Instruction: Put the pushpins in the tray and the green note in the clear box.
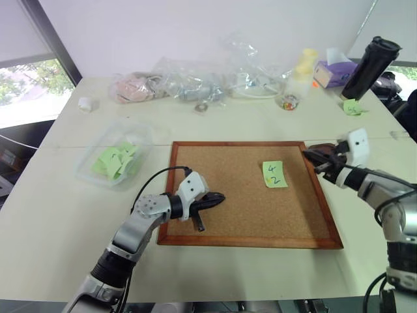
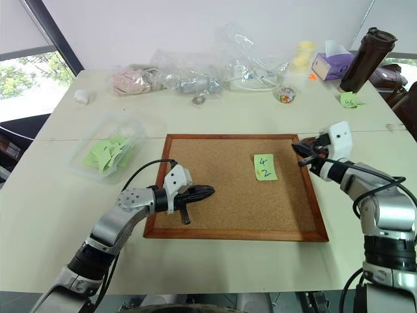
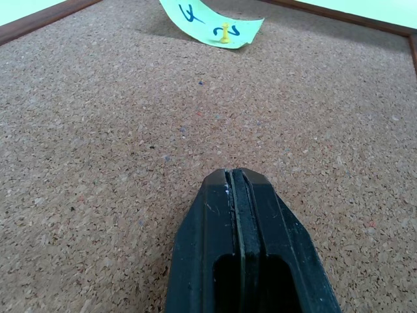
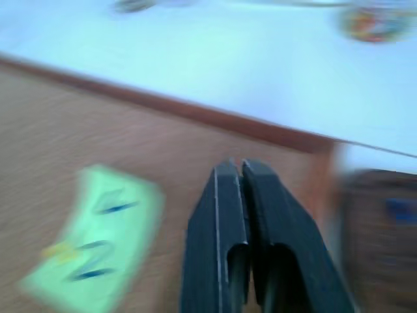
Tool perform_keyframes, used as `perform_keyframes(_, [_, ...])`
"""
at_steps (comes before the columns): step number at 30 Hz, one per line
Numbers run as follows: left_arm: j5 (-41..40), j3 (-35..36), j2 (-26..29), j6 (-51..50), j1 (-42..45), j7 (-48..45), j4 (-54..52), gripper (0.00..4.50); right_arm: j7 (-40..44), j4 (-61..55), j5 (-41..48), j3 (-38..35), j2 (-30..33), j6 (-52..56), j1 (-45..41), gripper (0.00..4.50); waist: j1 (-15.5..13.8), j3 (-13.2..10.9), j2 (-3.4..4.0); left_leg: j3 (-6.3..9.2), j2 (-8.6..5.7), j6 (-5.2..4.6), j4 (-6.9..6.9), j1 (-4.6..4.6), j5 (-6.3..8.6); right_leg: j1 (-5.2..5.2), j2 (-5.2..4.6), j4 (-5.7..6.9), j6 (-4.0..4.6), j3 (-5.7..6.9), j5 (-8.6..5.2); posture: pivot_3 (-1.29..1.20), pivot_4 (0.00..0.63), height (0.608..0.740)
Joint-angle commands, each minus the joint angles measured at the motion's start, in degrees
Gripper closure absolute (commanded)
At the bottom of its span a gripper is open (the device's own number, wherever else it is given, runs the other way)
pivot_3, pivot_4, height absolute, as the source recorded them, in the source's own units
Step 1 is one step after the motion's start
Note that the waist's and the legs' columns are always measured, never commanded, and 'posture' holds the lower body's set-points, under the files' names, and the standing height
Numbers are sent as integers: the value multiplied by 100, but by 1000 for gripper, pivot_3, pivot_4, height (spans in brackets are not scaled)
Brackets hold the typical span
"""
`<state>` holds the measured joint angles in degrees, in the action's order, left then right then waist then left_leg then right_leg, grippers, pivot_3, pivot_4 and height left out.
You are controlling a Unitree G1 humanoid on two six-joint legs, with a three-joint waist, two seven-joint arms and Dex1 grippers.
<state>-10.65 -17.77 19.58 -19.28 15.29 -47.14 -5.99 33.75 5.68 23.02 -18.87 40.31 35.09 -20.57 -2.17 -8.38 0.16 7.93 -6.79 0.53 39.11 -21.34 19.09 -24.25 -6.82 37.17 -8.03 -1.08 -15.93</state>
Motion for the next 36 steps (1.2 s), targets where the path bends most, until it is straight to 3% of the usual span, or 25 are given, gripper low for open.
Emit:
perform_keyframes(1, [59, -66, 35, -57, -92, 30, -21, 4500, -288, 743, -289, -176, 119, -471, -324, 4477, 5, 0, 0, 0, 0, 0, -1, -1, 0, 0, 0, 0, 0, 0, 0, 0, 150, 740])
perform_keyframes(9, [66, -37, 49, -56, -128, 78, -63, 4500, -394, 1693, -434, -68, -22, -806, -651, 4477, 12, 1, 1, -3, 0, 0, -1, -1, 0, -2, 0, 0, 0, -1, 0, 0, 150, 740])
perform_keyframes(18, [60, -39, 57, -53, -131, 115, -72, 4500, -288, 1925, -460, 16, -81, -874, -547, 4477, 16, 1, 1, -3, 1, 0, -1, 0, 0, -2, 0, 0, 0, -1, 0, 0, 150, 740])
perform_keyframes(21, [59, -38, 60, -52, -133, 115, -72, 4500, -290, 1800, -413, -12, -105, -808, -486, 3655, 14, 1, 1, -3, 1, 0, -1, 0, 0, -1, 0, 0, 0, -1, 0, 0, 150, 740])
perform_keyframes(27, [64, -48, 63, -39, -121, 107, -65, 4500, -254, 1582, -343, -74, -55, -751, -424, 800, 19, 1, 2, -3, 1, 0, -1, 0, 0, -2, 0, 0, 0, -1, 0, 0, 150, 740])
perform_keyframes(36, [44, -62, 40, -35, -102, 85, -38, 4500, -202, 526, -84, -272, 111, -336, -271, 800, 15, 1, 2, -2, 1, 0, -1, -1, 0, -2, 0, 0, 0, -2, 0, 0, 150, 740])
